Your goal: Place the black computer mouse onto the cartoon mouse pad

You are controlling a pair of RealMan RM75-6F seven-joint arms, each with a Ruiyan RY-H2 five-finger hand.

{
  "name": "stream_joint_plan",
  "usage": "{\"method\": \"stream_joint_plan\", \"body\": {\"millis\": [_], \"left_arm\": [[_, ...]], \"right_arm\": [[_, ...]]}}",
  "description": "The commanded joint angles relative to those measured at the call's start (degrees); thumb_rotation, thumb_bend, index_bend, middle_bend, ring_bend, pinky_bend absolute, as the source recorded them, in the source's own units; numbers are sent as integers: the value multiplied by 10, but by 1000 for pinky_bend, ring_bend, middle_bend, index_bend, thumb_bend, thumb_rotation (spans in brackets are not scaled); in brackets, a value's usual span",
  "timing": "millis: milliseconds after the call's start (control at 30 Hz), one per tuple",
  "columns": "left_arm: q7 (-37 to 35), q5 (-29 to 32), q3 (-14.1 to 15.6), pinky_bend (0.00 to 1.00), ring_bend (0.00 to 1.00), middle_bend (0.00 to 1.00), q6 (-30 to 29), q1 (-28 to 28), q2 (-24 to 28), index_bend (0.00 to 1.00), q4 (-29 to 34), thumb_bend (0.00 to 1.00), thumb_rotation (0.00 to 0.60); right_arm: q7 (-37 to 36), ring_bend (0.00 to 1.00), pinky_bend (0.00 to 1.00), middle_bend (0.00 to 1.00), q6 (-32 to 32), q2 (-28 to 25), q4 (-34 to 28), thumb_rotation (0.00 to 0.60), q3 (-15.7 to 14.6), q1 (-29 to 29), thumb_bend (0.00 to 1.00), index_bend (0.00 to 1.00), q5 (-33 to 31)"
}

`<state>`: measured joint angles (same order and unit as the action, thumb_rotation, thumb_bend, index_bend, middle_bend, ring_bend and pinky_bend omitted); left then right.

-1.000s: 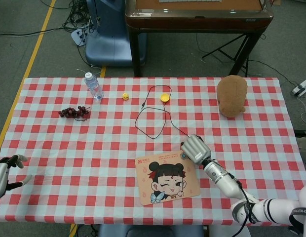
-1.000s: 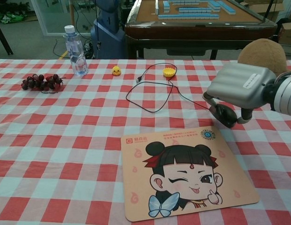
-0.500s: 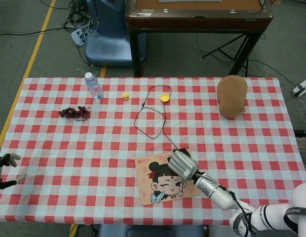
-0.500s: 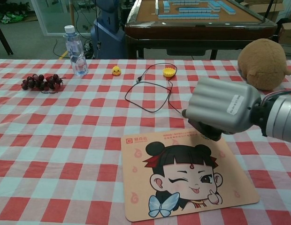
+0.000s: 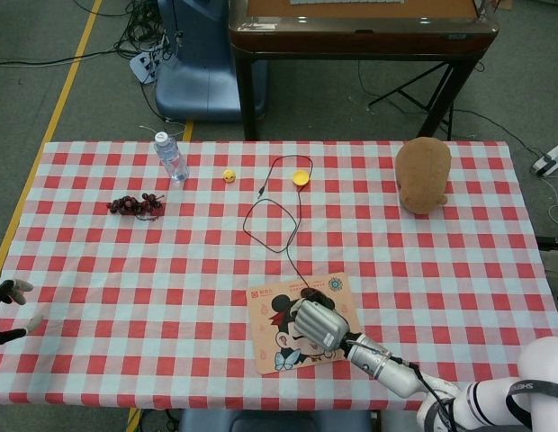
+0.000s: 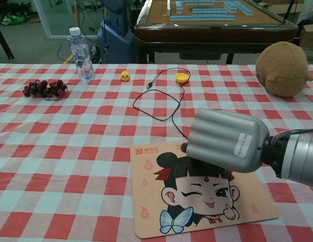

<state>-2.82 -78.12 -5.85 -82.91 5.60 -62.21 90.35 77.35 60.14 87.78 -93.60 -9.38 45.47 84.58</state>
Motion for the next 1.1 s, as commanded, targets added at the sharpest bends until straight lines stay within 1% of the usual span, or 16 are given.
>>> {"method": "stream_joint_plan", "body": {"millis": [33,267,533,567,600,767,867,933,1100], "left_arm": [[3,3,-1,635,486,535,1,0,1,516,2,98,600],[7,5,0,636,486,535,5,0,3,516,5,98,600],[6,7,-1,636,486,535,5,-1,5,516,6,98,600],[6,8,-2,636,486,534,5,-1,5,516,6,98,600],[5,9,-2,636,486,534,5,-1,5,516,6,98,600],[6,8,-2,636,486,535,7,-1,5,516,6,99,600],[5,7,-1,636,486,535,7,-1,5,516,7,98,600],[5,7,-2,636,486,535,7,-1,6,516,7,98,600],[7,7,-1,636,486,534,8,-1,5,516,6,98,600]], "right_arm": [[0,940,1000,1000,-3,8,9,600,-6,-6,17,446,19],[-7,941,1000,1000,-5,20,17,600,-7,-20,17,446,45],[-11,940,1000,1000,-13,26,18,600,-3,-36,17,445,58],[-10,940,1000,1000,-13,26,18,600,-1,-37,17,433,59],[-9,939,1000,1000,-13,25,17,600,0,-39,15,407,59],[-11,936,1000,1000,-14,21,7,600,5,-48,0,188,63],[-15,935,1000,1000,-12,17,2,600,8,-53,0,88,68],[-19,934,1000,1000,-10,14,0,600,9,-57,0,67,72],[-26,928,1000,996,4,-4,-18,600,12,-70,0,66,80]]}}
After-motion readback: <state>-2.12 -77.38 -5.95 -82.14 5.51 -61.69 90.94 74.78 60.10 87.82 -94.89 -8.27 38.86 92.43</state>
